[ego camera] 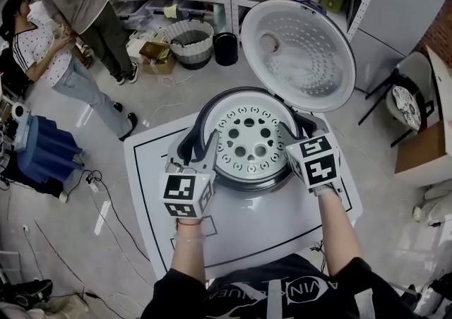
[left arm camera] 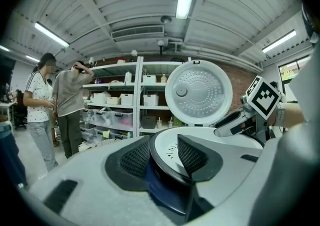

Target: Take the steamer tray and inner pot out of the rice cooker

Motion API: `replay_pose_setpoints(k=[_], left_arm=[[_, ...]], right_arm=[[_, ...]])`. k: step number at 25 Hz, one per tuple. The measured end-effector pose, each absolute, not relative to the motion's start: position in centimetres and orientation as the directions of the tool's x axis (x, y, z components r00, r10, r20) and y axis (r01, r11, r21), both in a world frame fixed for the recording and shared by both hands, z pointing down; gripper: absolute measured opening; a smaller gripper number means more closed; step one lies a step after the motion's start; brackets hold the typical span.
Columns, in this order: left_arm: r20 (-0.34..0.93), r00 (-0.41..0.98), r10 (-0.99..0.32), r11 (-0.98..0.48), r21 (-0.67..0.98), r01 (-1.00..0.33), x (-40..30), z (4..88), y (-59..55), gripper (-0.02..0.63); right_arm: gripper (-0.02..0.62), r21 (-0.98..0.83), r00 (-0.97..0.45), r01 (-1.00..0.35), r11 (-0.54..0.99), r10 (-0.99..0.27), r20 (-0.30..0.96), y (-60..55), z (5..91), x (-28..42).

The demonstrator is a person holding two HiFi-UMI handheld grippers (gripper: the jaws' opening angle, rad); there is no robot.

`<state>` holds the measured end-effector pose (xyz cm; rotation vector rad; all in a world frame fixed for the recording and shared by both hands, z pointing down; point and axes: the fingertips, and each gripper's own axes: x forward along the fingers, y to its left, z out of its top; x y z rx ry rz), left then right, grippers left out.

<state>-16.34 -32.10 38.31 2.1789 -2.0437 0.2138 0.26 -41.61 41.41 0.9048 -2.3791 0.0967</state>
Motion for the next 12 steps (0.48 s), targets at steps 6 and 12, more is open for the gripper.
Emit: replay_pose_setpoints(k=[6,12], left_arm=[[0.211,0.076,-0.974,-0.077,0.005,-0.997,-16.1,38.3,-32.3,0.156],[0.223,0.08,-0.971,-0.082,0.0,-0.997,-16.0,38.6,-32.1,0.16]], right_arm=[[0.13,0.124,-0.613,-0.635,0.763,-0.595,0.52,-42.0,40.9,0.6],[0.112,0.224,-0.607,-0.603,0.766,-0.622,0.495,-41.9,40.3,0.3]])
